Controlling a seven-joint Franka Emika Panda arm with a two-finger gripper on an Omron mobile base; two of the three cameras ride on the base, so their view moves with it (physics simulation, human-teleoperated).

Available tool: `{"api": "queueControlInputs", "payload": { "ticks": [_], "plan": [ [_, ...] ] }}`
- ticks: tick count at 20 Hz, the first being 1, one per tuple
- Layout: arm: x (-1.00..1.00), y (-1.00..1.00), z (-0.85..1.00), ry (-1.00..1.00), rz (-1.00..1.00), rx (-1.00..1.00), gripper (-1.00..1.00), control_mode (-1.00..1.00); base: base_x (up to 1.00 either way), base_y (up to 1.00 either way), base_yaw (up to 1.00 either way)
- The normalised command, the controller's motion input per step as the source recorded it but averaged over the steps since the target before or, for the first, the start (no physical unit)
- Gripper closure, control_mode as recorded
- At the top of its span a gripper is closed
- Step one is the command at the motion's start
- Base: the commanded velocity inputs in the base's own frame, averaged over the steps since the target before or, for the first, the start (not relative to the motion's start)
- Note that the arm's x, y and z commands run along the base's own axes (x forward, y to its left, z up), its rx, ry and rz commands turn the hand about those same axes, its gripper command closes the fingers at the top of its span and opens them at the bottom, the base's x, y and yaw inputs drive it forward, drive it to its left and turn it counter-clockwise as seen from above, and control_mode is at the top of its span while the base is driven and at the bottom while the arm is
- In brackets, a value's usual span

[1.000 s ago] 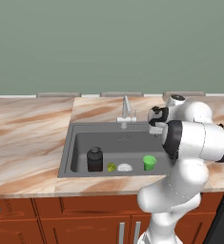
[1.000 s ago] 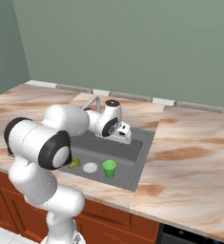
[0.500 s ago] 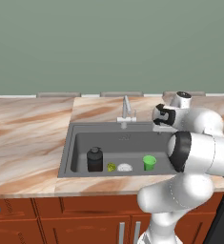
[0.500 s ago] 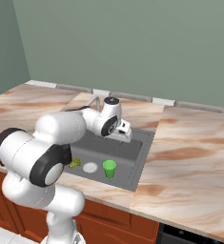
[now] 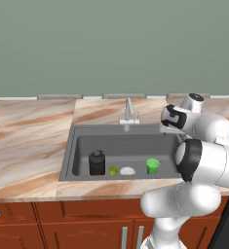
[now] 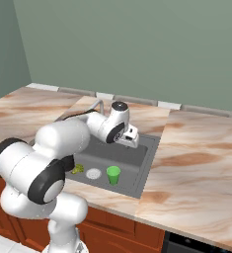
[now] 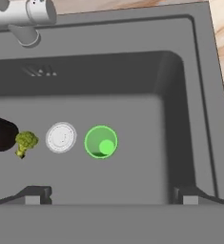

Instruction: Pick the jug and cup and place them in the sink. Then turn on the water.

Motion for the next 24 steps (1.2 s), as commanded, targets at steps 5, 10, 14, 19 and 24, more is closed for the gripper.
{"api": "queueControlInputs", "payload": {
  "ticks": [5, 10, 14, 19, 24],
  "plan": [
    [0.0, 0.0, 0.15, -0.02, 0.02, 0.02, -1.0, -1.0, 0.0, 0.0, 0.0],
    [0.0, 0.0, 0.13, 0.0, 0.04, 0.0, -1.0, -1.0, 0.0, 0.0, 0.0],
    [-0.01, 0.0, 0.14, -0.03, 0.03, 0.02, -1.0, -1.0, 0.0, 0.0, 0.0],
    [-0.01, 0.0, 0.0, -0.14, 0.0, 0.0, -1.0, -1.0, 0.0, 0.0, 0.0],
    [-0.01, 0.25, 0.0, -0.14, 0.0, 0.01, -1.0, -1.0, 0.0, 0.0, 0.0]
  ]
}}
